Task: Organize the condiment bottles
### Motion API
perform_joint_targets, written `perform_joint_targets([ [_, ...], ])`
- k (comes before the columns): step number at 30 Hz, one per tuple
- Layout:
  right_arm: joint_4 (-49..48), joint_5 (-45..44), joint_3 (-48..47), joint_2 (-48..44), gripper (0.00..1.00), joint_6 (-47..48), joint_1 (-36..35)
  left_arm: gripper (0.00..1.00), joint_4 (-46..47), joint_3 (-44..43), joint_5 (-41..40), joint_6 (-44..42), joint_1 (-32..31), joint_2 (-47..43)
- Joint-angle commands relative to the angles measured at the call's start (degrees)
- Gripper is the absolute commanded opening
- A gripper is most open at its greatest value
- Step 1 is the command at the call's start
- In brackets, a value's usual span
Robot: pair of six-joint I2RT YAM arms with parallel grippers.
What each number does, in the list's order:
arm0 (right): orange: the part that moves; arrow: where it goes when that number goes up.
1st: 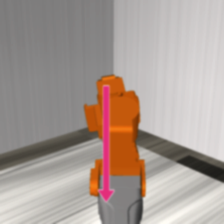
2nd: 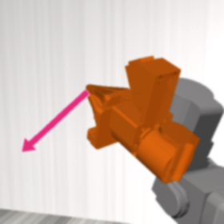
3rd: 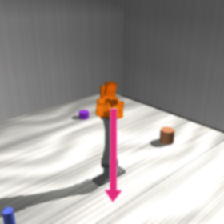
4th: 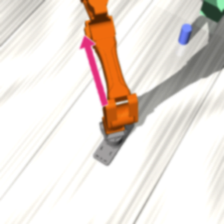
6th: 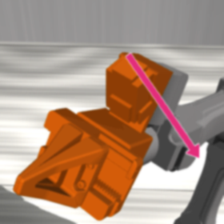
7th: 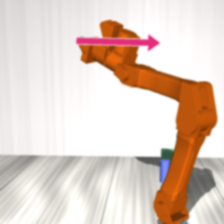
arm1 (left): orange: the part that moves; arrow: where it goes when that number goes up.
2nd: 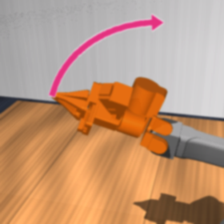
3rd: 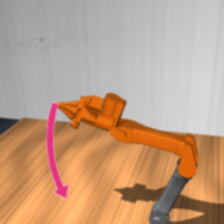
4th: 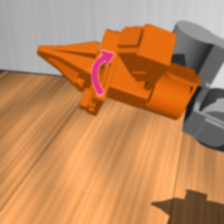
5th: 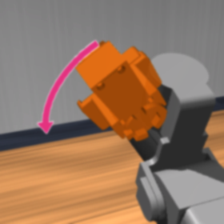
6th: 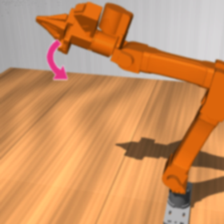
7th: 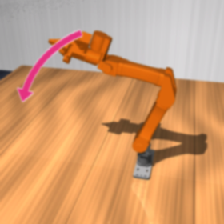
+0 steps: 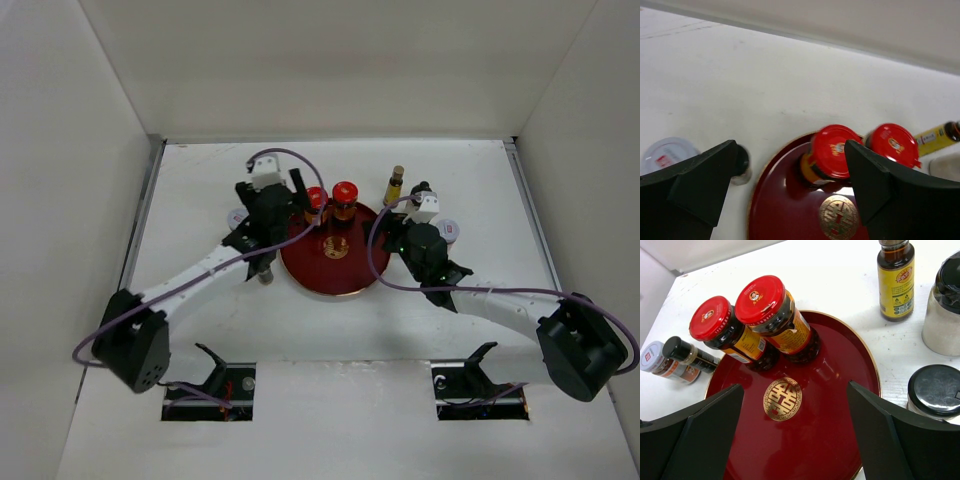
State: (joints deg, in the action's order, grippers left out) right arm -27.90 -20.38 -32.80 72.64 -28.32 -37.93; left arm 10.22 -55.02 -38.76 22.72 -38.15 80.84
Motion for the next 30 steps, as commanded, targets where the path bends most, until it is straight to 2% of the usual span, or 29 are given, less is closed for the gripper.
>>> perform_joint_targets([
  [1, -3.48, 0.08, -0.16, -0.13, 0.91, -0.51, -0.08, 0.87, -1.59, 5.96, -2.20, 4.95, 5.66, -9.80],
  [4, -3.56, 0.08, -0.25, 0.31, 0.91, -0.51, -0.08, 0.84, -8.96, 8.26, -0.36, 9.26, 11.37, -13.33],
  [7, -3.48, 0.08, -0.43, 0.75, 0.91, -0.43, -0.08, 0.81, -14.25, 8.53, 4.12, 12.25, 17.35, -12.29],
  [10, -3.48, 0.08, -0.43, 0.66, 0.91, -0.34, -0.08, 0.79, -14.35, 8.62, 7.38, 13.14, 19.82, -9.66],
  [21, -3.13, 0.17, -1.13, 1.89, 0.91, 0.10, -0.08, 0.75, -9.17, 7.30, 6.77, 12.61, 22.81, 1.33],
  [25, -3.04, 0.25, -1.04, 1.45, 0.92, 0.10, -0.17, 0.67, -8.38, 6.86, 6.95, 12.96, 23.52, 4.06],
  [30, -3.04, 0.25, -1.04, 1.54, 0.92, 0.19, -0.17, 0.43, -6.62, 8.61, 6.68, 13.14, 23.61, 3.37],
])
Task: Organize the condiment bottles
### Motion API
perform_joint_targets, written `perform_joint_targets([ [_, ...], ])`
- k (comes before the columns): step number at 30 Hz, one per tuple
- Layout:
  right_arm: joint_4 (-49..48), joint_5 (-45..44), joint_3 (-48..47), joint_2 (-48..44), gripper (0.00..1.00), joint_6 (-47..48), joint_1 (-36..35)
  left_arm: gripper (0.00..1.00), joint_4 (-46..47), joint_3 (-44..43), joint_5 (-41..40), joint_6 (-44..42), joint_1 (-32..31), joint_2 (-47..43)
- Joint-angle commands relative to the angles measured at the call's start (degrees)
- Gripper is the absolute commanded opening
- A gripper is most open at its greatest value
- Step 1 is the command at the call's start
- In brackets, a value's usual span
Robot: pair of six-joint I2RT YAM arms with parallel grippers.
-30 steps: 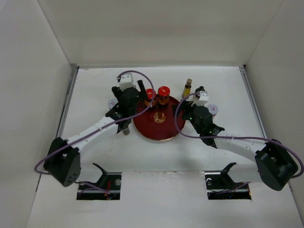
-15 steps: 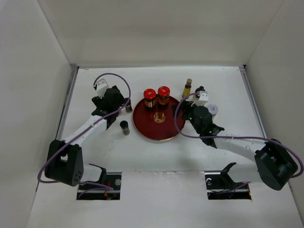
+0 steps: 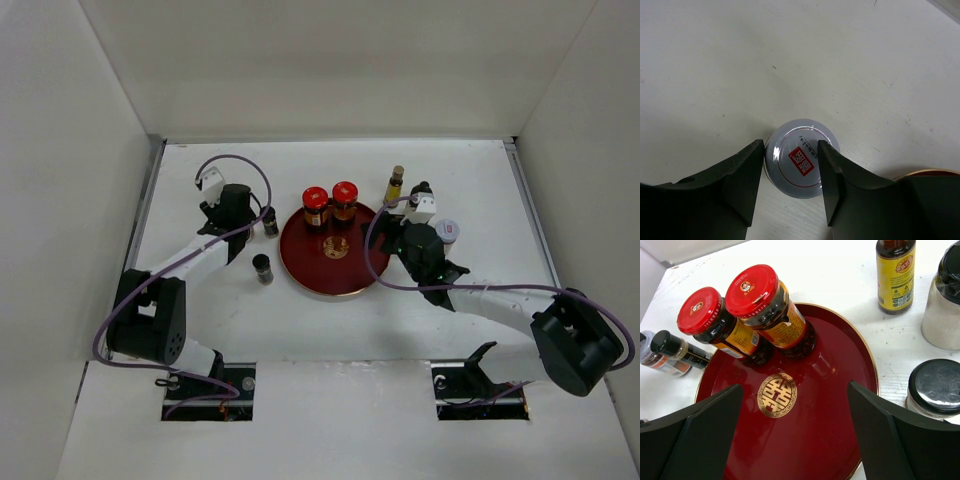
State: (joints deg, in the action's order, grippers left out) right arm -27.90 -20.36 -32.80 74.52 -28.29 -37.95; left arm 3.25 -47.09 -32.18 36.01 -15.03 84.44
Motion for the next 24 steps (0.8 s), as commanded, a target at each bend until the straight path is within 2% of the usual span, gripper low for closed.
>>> perform_joint_targets([
  [1, -3.04, 0.23, -1.04, -0.43, 0.92, 0.17, -0.14, 0.42, 0.62, 1.21, 0.45, -0.06, 0.57, -0.94],
  [4, -3.04, 0.23, -1.13, -0.34, 0.92, 0.17, -0.14, 0.53, 0.27, 1.91, 0.37, 0.03, 0.48, -1.91],
  [7, -3.04, 0.23, -1.30, -0.08, 0.92, 0.34, -0.14, 0.70, -0.17, 2.00, 1.07, 0.20, 0.75, -1.48],
  [12, -3.04, 0.23, -1.31, 0.01, 0.92, 0.34, -0.14, 0.78, -0.26, 0.95, 1.95, -0.58, -0.22, -0.86],
  [18, -3.04, 0.23, -1.31, -0.08, 0.92, 0.34, -0.14, 0.78, -3.33, -3.18, 2.30, -1.38, -0.39, 3.88],
  [24, -3.04, 0.23, -1.31, 0.01, 0.92, 0.43, -0.14, 0.78, -2.72, -3.62, 1.42, -1.73, -0.84, 4.50],
])
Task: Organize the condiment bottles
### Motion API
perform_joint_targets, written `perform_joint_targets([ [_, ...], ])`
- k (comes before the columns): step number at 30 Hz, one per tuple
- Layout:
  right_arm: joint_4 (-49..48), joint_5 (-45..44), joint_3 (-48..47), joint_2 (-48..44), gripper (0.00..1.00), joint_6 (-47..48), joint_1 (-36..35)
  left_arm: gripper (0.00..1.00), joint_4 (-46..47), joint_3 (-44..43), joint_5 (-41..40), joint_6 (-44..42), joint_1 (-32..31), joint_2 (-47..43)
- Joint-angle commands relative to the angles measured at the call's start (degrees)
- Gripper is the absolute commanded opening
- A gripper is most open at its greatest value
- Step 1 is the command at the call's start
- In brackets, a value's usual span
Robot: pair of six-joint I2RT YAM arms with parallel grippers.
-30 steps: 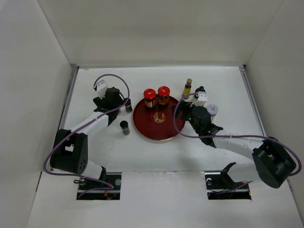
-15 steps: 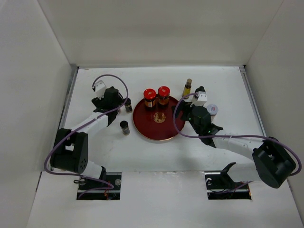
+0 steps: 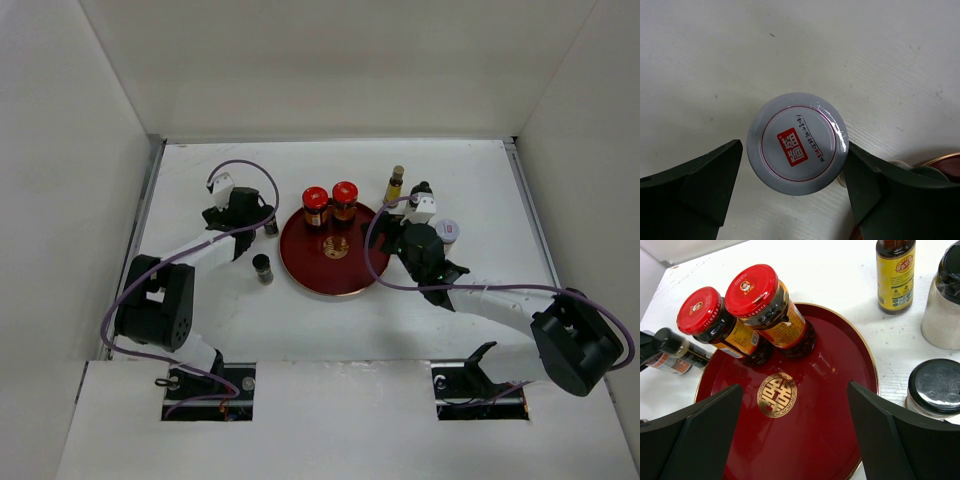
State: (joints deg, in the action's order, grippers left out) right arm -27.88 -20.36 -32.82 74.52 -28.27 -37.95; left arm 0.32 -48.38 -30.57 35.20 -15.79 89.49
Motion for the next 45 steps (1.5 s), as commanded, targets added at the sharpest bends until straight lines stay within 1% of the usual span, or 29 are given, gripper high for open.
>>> perform_joint_targets([
  [1, -3.06, 0.23, -1.28, 0.01, 0.92, 0.41, -0.14, 0.76, 0.12, -2.51, -0.19, -1.10, 0.10, -0.37],
  [2, -3.06, 0.23, -1.28, 0.01, 0.92, 0.41, -0.14, 0.74, 0.21, -2.51, -0.19, -1.19, 0.28, -0.20],
  [6, -3.06, 0.23, -1.28, -0.17, 0.92, 0.41, -0.14, 0.58, 0.74, -2.25, -0.81, -1.19, 0.54, -0.46],
  [8, -3.06, 0.23, -1.28, -0.08, 0.92, 0.41, -0.14, 0.53, 0.74, -2.24, -1.77, -1.71, 0.37, -1.07],
  [9, -3.06, 0.32, -1.37, 0.01, 0.92, 0.41, -0.14, 0.54, 0.74, -2.16, -2.39, -1.89, 0.37, -1.51],
  [14, -2.97, 0.76, -1.55, 0.19, 0.92, 0.41, -0.32, 0.71, 0.56, -2.42, -4.59, -2.86, 0.19, -2.22],
  [18, -2.97, 0.76, -1.55, 0.19, 0.92, 0.41, -0.32, 0.72, 0.47, -3.91, -4.85, -3.29, 0.37, -0.73],
  [20, -2.97, 0.76, -1.55, 0.10, 0.92, 0.41, -0.32, 0.70, 0.56, -4.79, -4.85, -3.65, 0.37, 0.33],
  [21, -2.97, 0.76, -1.46, 0.01, 0.92, 0.41, -0.32, 0.68, 0.56, -5.05, -4.85, -3.91, 0.37, 0.77],
  [26, -2.97, 0.76, -1.37, -0.34, 0.92, 0.41, -0.32, 0.48, 0.91, -4.71, -4.50, -3.83, 0.46, 1.30],
  [29, -2.97, 0.76, -1.28, -0.34, 0.92, 0.41, -0.32, 0.37, 0.91, -3.39, -4.32, -3.21, 0.54, -0.02],
  [32, -2.97, 0.76, -1.37, -0.25, 0.92, 0.41, -0.32, 0.33, 0.74, -2.07, -4.76, -2.86, 0.54, -3.35],
  [35, -2.97, 0.76, -1.37, -0.25, 0.92, 0.41, -0.32, 0.31, 0.21, -1.10, -5.38, -2.51, 0.54, -8.53],
  [41, -2.97, 0.76, -1.28, -0.52, 0.92, 0.41, -0.32, 0.31, -3.47, -0.22, -7.75, -2.51, -1.03, -20.48],
  [45, -2.97, 0.76, -1.02, -1.04, 0.92, 0.32, -0.32, 0.31, -7.07, -0.31, -7.84, -3.47, -4.02, -28.13],
])
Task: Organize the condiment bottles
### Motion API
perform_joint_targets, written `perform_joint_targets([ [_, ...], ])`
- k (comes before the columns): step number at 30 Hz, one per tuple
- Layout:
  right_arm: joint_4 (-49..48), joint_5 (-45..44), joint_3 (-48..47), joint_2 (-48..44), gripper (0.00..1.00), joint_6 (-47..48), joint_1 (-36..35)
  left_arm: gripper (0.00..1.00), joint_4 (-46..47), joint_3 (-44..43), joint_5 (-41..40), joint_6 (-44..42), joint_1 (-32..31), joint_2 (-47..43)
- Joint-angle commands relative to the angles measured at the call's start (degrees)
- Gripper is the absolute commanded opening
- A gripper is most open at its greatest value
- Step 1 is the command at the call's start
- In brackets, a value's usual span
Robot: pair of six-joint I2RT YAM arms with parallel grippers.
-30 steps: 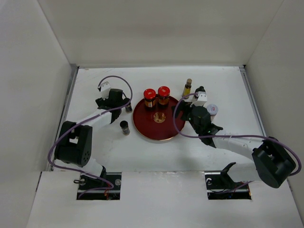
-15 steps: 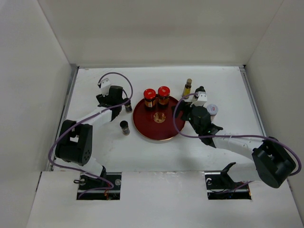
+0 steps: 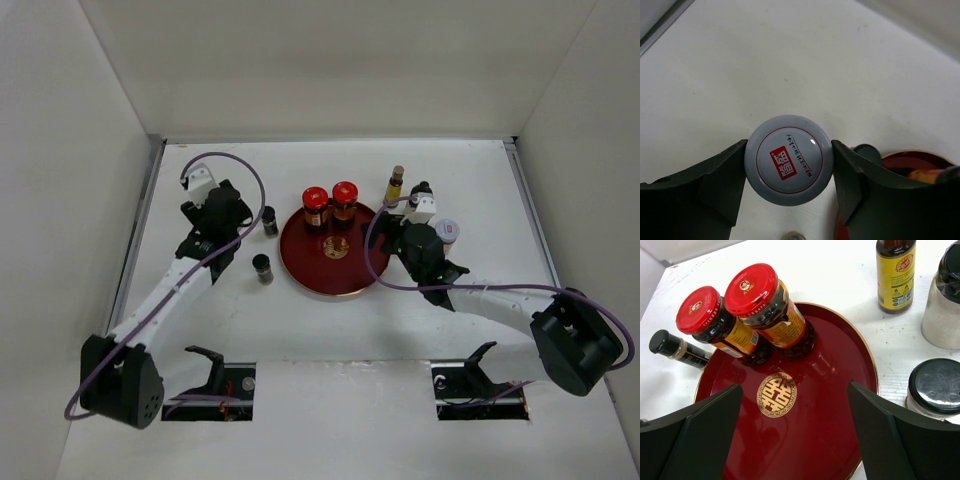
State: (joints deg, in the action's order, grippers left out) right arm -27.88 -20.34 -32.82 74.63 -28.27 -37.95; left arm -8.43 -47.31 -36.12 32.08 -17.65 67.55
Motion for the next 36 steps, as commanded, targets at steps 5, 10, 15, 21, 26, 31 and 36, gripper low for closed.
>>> perform_joint_targets([
  [5, -3.32, 0.74, -0.76, -1.50, 0.92, 0.15, -0.32, 0.31, -2.47, -3.75, -1.24, 0.70, -8.56, -12.26],
  [10, -3.41, 0.74, -0.67, -1.33, 0.92, 0.15, -0.32, 0.31, -1.07, -6.65, -1.58, 3.34, -19.99, -7.97],
  [15, -3.41, 0.74, -0.49, -1.42, 0.92, 0.06, -0.32, 0.31, 5.16, -8.24, -1.68, 2.64, -25.37, 1.43],
  [21, -3.41, 0.74, -0.49, -1.42, 0.92, 0.06, -0.32, 0.31, 10.62, -8.24, -1.24, 2.20, -26.87, 9.61],
  [26, -3.41, 0.74, -0.58, -1.33, 0.92, 0.15, -0.32, 0.34, 14.04, -6.31, -1.32, 2.11, -26.78, 14.18],
  [31, -3.41, 0.74, -0.58, -1.15, 0.92, 0.23, -0.32, 0.38, 16.42, -4.72, -1.15, 1.94, -26.34, 17.52],
  [36, -3.41, 0.74, -0.58, -1.33, 0.93, 0.23, -0.32, 0.50, 16.51, -4.72, -1.67, 1.06, -26.86, 19.29],
])
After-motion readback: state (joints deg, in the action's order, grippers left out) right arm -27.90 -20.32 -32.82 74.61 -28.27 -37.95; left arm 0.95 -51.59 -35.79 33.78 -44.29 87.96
